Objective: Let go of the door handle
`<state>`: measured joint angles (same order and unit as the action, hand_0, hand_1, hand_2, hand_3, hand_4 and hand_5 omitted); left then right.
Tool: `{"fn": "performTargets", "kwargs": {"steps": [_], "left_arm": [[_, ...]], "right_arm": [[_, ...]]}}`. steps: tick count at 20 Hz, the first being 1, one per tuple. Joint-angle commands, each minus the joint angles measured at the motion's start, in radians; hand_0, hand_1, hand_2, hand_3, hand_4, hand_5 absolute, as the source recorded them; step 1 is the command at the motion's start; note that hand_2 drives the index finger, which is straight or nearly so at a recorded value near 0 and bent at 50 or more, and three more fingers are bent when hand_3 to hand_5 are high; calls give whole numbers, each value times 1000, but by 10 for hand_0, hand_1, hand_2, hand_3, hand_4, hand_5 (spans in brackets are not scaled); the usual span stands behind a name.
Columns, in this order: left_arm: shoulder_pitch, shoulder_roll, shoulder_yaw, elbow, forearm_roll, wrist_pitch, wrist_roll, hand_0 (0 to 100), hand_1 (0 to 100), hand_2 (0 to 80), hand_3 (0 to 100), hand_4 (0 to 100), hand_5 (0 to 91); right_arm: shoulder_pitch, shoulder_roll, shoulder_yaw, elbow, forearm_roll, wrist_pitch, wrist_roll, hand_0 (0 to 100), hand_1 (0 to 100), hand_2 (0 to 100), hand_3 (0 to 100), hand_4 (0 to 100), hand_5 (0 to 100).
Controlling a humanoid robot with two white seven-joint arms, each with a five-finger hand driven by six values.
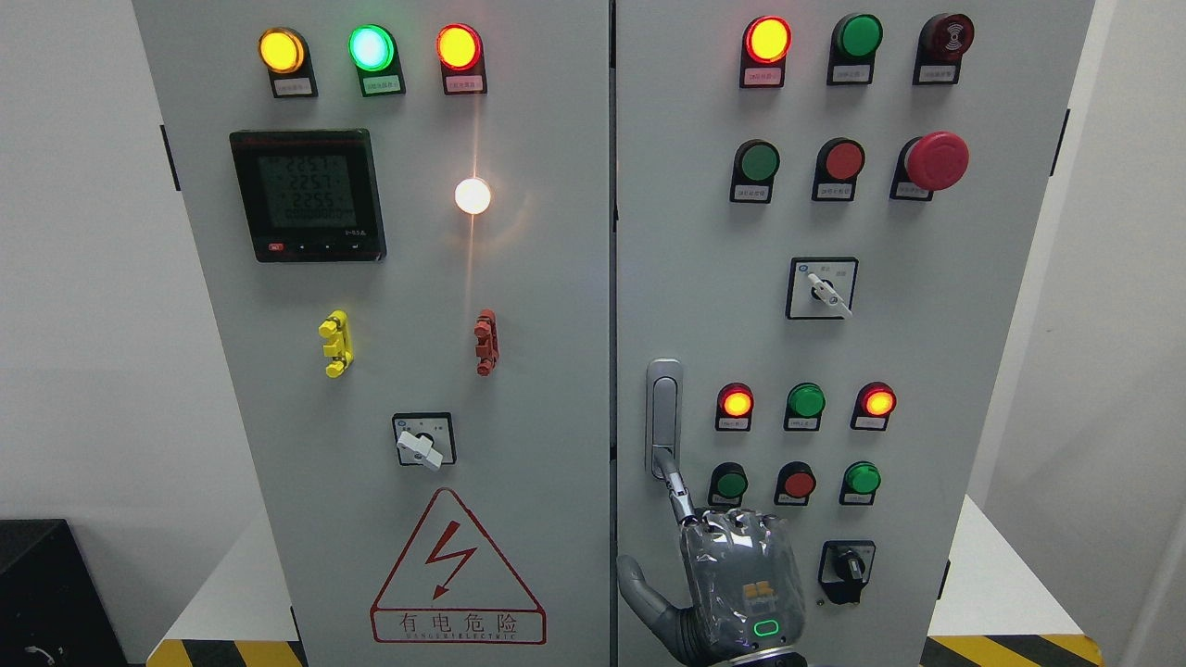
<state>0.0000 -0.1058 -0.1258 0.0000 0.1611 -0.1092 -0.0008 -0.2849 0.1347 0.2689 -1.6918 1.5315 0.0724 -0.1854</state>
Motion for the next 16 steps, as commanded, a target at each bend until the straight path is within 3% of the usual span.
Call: {"fn": "performTargets", "kwargs": {"steps": [1,16], "left_arm": [[-26,0,0,29,0,0,1,120,556,0,0,0,0],[-26,0,0,29,0,0,1,120,556,0,0,0,0]], "right_arm": [[0,0,-2,6,-1,1,1,311,253,85,1000,1000,1000],[1,0,3,21,-2,0,7,317,253,104,1000,1000,1000]]}}
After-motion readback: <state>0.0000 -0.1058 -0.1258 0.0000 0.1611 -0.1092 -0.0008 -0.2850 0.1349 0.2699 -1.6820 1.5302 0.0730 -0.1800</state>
